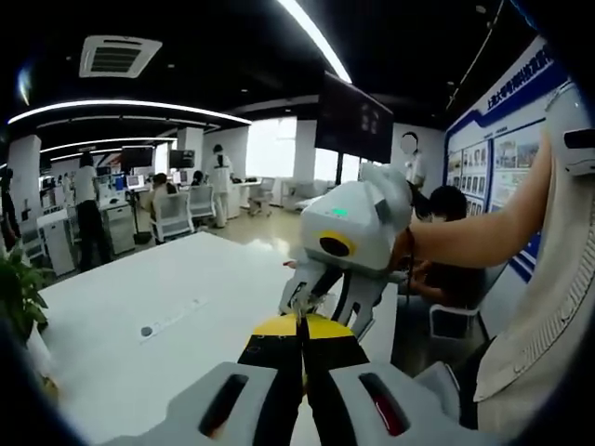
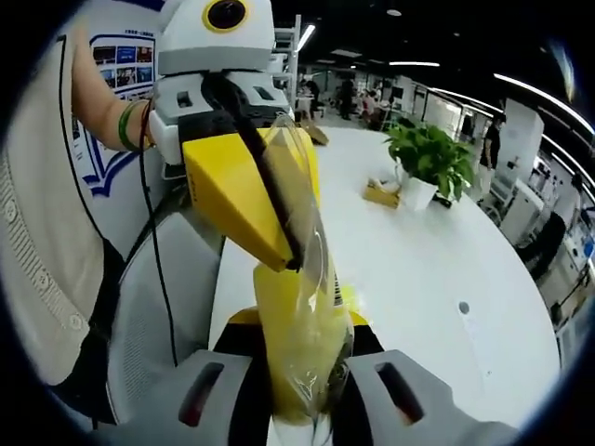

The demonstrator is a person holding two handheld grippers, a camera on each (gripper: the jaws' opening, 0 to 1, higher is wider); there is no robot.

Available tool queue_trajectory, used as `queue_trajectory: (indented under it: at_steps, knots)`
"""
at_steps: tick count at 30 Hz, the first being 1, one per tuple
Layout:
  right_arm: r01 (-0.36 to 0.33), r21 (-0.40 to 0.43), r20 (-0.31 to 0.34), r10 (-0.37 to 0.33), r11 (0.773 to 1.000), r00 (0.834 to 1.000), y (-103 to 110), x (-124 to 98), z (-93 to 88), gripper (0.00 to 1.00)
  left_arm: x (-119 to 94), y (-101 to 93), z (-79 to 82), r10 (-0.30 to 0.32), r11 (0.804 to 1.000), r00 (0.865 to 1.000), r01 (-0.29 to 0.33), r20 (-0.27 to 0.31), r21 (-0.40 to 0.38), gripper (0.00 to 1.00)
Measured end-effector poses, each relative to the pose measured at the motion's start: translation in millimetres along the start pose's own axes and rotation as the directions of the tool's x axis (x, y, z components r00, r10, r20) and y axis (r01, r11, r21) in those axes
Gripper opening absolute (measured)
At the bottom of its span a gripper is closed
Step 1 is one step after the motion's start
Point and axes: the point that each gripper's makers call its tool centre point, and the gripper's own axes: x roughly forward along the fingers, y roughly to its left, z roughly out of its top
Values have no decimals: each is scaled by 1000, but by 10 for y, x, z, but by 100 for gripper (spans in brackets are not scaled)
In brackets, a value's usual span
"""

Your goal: Compare the silicone blocks by pressing each to a similar depth, holding the contact briefly, and releasing to observe deformation and rebound differences across the visible hardness samples.

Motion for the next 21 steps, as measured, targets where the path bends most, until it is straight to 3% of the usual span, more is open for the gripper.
queue_trajectory:
  at_steps: [21]
  knots:
    - [61, -22, 32, -60, 998, 998, -94, -40, 81, 18, -15, 23, 76, 8, 1000, 1000, -8, 26, 5, 0]
